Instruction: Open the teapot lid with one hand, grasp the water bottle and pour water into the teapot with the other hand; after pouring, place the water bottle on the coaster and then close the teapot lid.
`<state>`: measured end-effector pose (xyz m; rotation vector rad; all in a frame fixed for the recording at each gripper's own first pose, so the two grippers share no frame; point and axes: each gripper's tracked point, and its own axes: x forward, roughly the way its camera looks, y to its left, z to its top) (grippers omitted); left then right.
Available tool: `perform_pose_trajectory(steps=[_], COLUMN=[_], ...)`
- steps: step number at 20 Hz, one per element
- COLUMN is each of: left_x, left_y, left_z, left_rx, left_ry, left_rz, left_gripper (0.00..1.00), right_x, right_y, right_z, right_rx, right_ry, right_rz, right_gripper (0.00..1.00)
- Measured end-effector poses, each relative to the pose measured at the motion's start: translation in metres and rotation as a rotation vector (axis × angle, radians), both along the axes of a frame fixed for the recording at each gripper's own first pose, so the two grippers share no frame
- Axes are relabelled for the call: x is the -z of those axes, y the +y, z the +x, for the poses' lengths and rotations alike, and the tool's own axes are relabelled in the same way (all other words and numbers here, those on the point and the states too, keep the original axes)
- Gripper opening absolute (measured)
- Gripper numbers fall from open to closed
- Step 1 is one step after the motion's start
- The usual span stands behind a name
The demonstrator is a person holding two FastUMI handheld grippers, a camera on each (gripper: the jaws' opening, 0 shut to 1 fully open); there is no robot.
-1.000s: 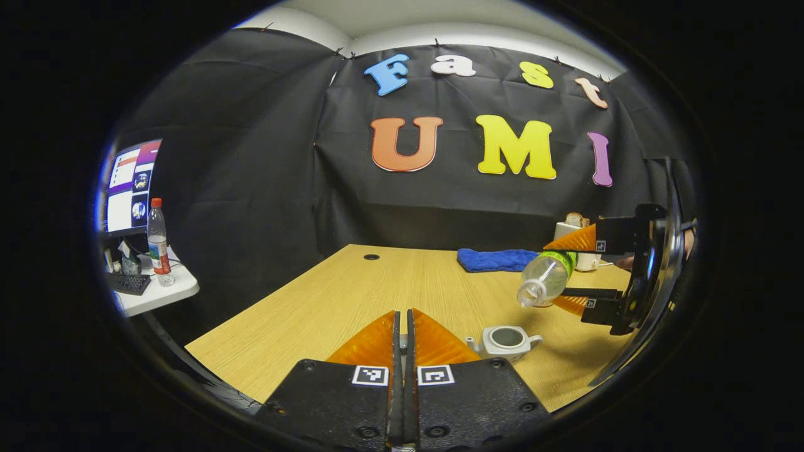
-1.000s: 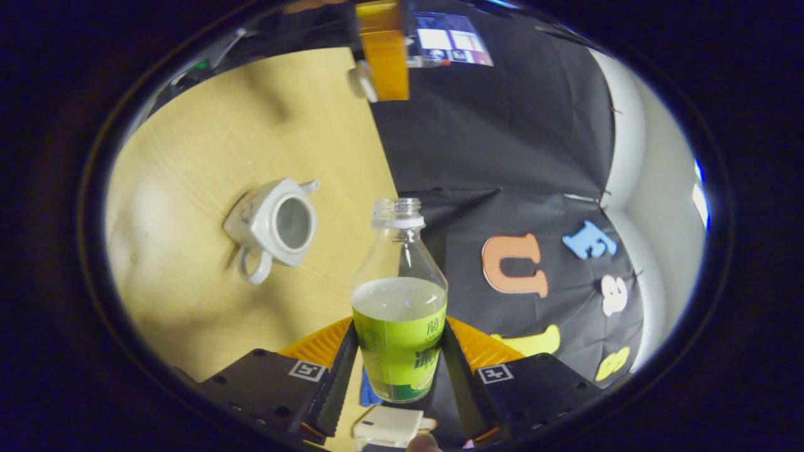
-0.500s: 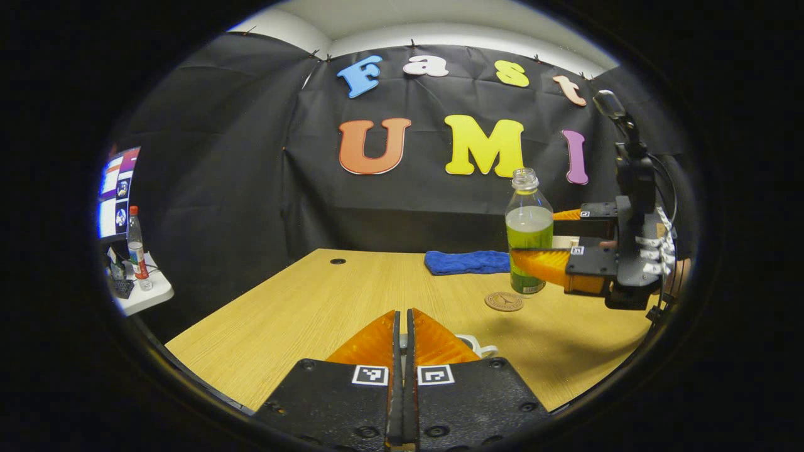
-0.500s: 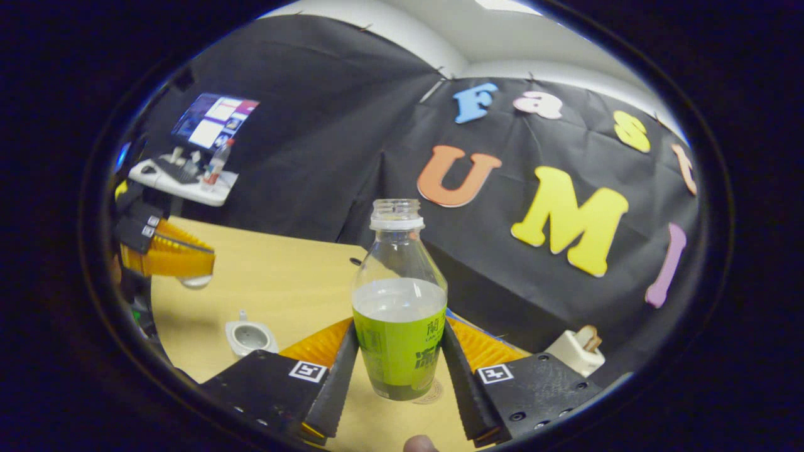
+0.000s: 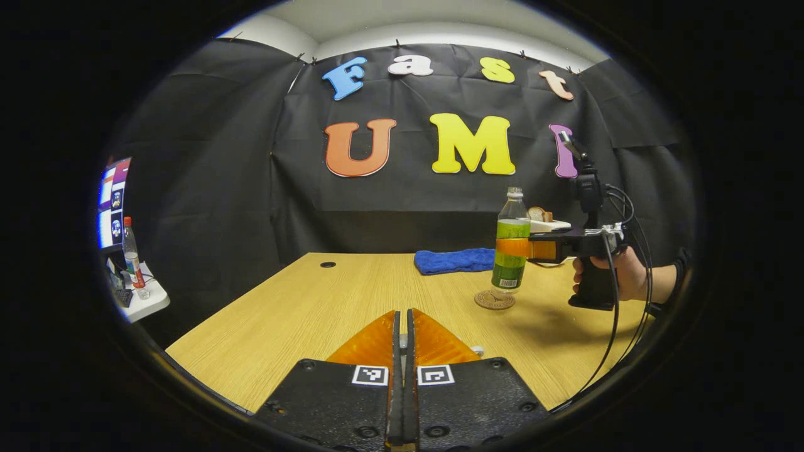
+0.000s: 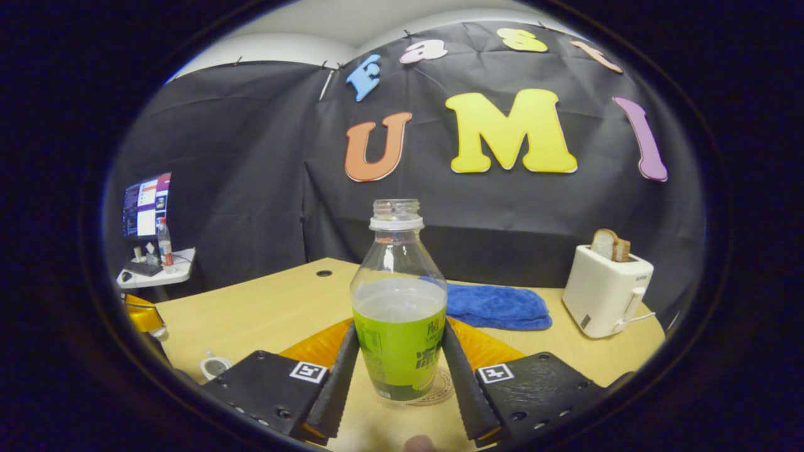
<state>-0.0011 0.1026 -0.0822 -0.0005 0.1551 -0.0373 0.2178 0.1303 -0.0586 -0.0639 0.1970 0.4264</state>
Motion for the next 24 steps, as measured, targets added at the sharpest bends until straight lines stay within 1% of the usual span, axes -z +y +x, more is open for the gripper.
perform_pose_trajectory(steps=[2, 6, 16, 19, 20, 21, 22, 23, 24], left_x=[0.000, 0.002, 0.013, 0.010, 0.009, 0.008, 0.008, 0.007, 0.005], left_y=[0.002, 0.005, 0.003, 0.003, 0.003, 0.003, 0.003, 0.002, 0.000], left_z=[0.000, 0.001, 0.005, 0.004, 0.005, 0.005, 0.005, 0.005, 0.006], left_rx=[-0.003, -0.008, -0.006, -0.005, -0.009, -0.011, -0.011, -0.013, -0.014], left_ry=[0.001, 0.004, 0.022, 0.018, 0.015, 0.014, 0.012, 0.008, -0.001], left_rz=[0.002, 0.010, 0.028, 0.028, 0.027, 0.024, 0.021, 0.019, 0.017], left_gripper=[0.03, 0.03, 0.03, 0.03, 0.03, 0.03, 0.03, 0.03, 0.03], right_x=[0.000, 0.014, 0.032, 0.031, 0.032, 0.031, 0.031, 0.028, 0.026], right_y=[-0.002, -0.002, -0.007, -0.007, -0.005, -0.004, -0.005, -0.007, -0.008], right_z=[0.019, 0.033, 0.047, 0.047, 0.045, 0.044, 0.045, 0.045, 0.040], right_rx=[0.015, 0.035, 0.059, 0.069, 0.065, 0.061, 0.066, 0.071, 0.072], right_ry=[0.001, 0.014, 0.030, 0.030, 0.035, 0.039, 0.037, 0.034, 0.033], right_rz=[-0.005, -0.024, -0.009, -0.006, -0.001, 0.005, 0.005, 0.003, 0.007], right_gripper=[0.72, 0.72, 0.72, 0.74, 0.76, 0.81, 0.94, 0.98, 0.97])
